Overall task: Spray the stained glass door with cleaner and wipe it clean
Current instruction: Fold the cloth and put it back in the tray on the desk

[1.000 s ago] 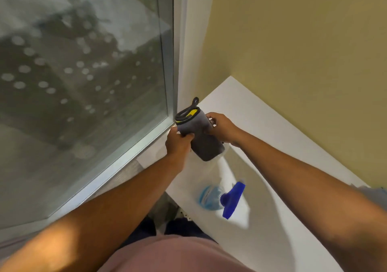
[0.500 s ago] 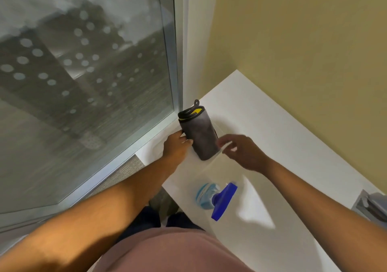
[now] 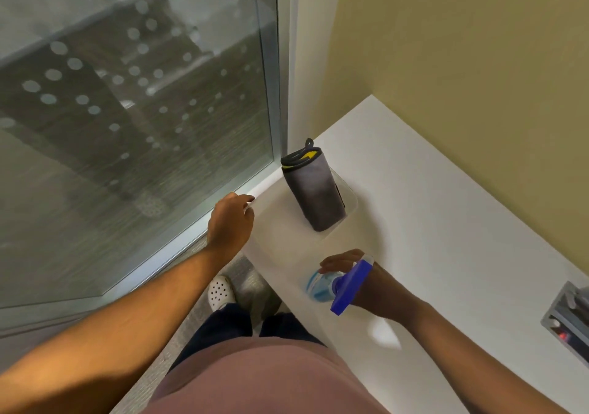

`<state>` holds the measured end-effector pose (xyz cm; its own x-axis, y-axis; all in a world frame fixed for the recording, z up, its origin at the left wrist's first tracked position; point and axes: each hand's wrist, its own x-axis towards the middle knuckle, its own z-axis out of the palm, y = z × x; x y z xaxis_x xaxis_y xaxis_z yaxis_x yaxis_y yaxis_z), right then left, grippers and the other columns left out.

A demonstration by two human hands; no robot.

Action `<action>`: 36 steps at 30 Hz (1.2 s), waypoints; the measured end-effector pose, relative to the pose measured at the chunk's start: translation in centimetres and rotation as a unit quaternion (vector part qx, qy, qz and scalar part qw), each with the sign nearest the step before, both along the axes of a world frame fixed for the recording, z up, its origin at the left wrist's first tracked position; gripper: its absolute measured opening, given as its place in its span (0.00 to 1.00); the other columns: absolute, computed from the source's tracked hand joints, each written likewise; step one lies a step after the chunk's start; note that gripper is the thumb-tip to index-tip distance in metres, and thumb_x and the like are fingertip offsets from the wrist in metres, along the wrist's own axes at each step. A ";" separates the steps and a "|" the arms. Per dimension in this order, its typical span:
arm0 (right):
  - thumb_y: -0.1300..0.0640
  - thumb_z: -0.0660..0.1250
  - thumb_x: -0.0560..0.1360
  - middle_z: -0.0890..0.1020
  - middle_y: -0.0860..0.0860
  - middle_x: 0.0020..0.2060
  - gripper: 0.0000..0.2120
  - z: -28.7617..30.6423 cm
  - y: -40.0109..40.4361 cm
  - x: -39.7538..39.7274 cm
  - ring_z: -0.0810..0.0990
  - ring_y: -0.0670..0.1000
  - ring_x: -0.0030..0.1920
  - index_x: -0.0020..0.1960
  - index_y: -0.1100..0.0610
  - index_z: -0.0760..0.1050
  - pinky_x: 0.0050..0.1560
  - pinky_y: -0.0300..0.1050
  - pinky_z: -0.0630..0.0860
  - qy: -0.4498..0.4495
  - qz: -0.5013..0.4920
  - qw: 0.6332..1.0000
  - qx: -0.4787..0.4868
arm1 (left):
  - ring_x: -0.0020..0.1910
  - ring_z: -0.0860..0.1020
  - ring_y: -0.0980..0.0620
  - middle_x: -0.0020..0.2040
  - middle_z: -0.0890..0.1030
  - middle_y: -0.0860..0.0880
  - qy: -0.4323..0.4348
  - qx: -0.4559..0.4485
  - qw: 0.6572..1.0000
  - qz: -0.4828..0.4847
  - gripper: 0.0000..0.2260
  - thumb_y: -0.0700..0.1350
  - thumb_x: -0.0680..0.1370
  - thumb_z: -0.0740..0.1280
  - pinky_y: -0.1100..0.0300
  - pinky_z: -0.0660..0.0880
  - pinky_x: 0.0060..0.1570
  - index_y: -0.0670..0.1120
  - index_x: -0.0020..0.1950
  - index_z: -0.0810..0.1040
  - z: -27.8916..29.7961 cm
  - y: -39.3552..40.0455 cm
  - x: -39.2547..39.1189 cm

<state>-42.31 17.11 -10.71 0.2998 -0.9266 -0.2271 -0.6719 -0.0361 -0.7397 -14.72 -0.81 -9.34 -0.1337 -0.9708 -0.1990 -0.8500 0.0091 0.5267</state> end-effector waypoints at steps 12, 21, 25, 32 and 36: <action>0.43 0.80 0.68 0.81 0.34 0.50 0.24 10.3 0.1 5.7 0.81 0.33 0.54 0.61 0.47 0.78 0.49 0.26 0.78 -0.045 -0.197 0.975 -0.092 | 0.61 0.82 0.38 0.60 0.85 0.39 0.036 0.010 0.999 0.015 0.13 0.38 0.84 0.65 0.46 0.80 0.62 0.42 0.67 0.85 -1.5 -0.3 0.9; 0.51 0.75 0.78 0.80 0.35 0.42 0.16 11.1 -6.3 11.0 0.83 0.40 0.41 0.57 0.46 0.69 0.52 0.41 0.84 -0.072 -0.310 0.948 0.026 | 0.60 0.84 0.40 0.64 0.85 0.40 0.070 0.009 0.997 0.036 0.13 0.39 0.84 0.67 0.47 0.82 0.64 0.41 0.68 0.83 -1.7 0.0 1.3; 0.43 0.72 0.78 0.77 0.56 0.60 0.29 9.0 -8.8 12.4 0.77 0.55 0.63 0.69 0.61 0.71 0.69 0.59 0.73 -0.036 -0.311 0.941 0.130 | 0.61 0.84 0.41 0.65 0.85 0.41 0.075 0.013 0.996 0.047 0.13 0.40 0.84 0.68 0.47 0.81 0.66 0.42 0.69 0.83 -1.7 0.1 1.2; 0.44 0.68 0.82 0.80 0.52 0.66 0.24 4.1 -10.1 13.1 0.80 0.48 0.60 0.73 0.52 0.69 0.67 0.44 0.75 -0.018 -0.291 0.943 0.158 | 0.63 0.84 0.40 0.66 0.85 0.41 0.076 0.024 0.996 0.044 0.15 0.43 0.85 0.68 0.44 0.80 0.68 0.43 0.70 0.82 -1.5 0.1 1.1; 0.39 0.67 0.81 0.77 0.52 0.72 0.31 3.3 -10.0 13.8 0.77 0.54 0.70 0.78 0.51 0.65 0.74 0.53 0.73 -0.003 -0.290 0.944 0.159 | 0.62 0.84 0.40 0.65 0.85 0.41 0.068 0.023 0.997 0.037 0.15 0.44 0.85 0.68 0.44 0.80 0.68 0.43 0.70 0.82 -1.4 0.0 1.1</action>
<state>-28.51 7.11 -7.46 -0.2350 -0.8202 -0.5217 -0.5064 0.5614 -0.6545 -13.65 -0.78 -10.71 -0.0905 -0.9692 -0.2288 -0.7687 -0.0781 0.6348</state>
